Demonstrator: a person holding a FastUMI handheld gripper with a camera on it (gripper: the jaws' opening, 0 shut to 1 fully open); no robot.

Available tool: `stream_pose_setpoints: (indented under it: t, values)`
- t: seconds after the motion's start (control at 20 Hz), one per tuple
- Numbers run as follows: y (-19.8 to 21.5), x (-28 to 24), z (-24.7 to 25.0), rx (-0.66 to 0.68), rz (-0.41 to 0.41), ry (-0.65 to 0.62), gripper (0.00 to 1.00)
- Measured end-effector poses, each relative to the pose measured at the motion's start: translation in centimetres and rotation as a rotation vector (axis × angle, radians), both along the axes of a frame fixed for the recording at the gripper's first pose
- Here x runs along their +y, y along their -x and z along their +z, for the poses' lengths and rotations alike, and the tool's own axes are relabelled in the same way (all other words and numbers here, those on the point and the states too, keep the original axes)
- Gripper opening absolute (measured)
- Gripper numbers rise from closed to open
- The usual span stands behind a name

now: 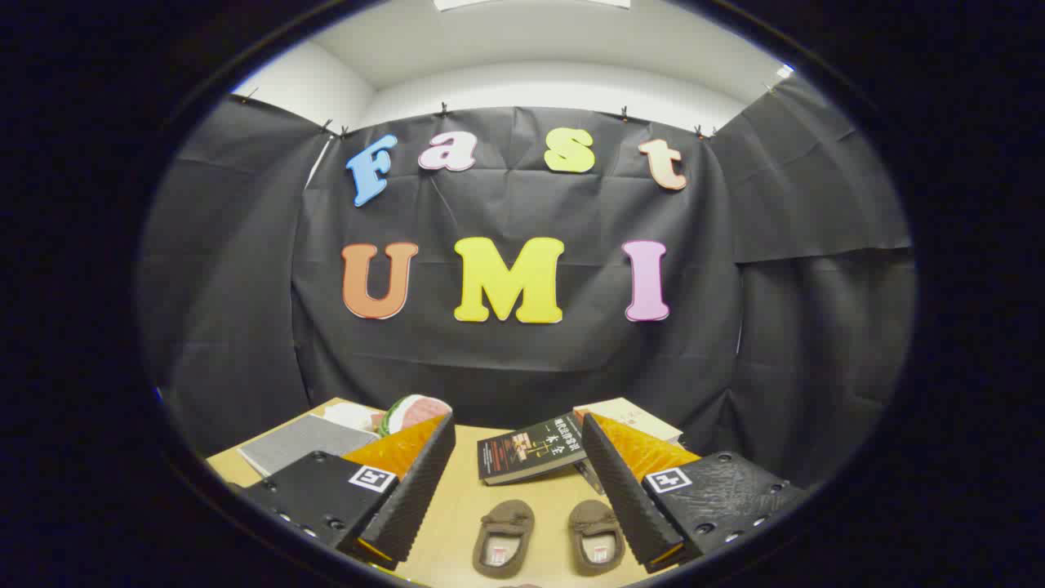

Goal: Open the storage box then place both shoes into the box .Put the left shoe in first, then the right shoe, with the right side of both shoes facing outward in a uniform manner.

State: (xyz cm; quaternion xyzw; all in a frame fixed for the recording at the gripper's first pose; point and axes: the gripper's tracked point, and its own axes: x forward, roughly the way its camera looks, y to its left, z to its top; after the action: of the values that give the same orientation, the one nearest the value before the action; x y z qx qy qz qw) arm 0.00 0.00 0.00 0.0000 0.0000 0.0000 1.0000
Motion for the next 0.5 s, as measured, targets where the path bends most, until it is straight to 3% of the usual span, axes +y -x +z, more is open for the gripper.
stream_pose_setpoints:
  t: [0.5]
  values:
    - [0.4, -0.04, 0.77, -0.011, 0.005, -0.003, 0.95]
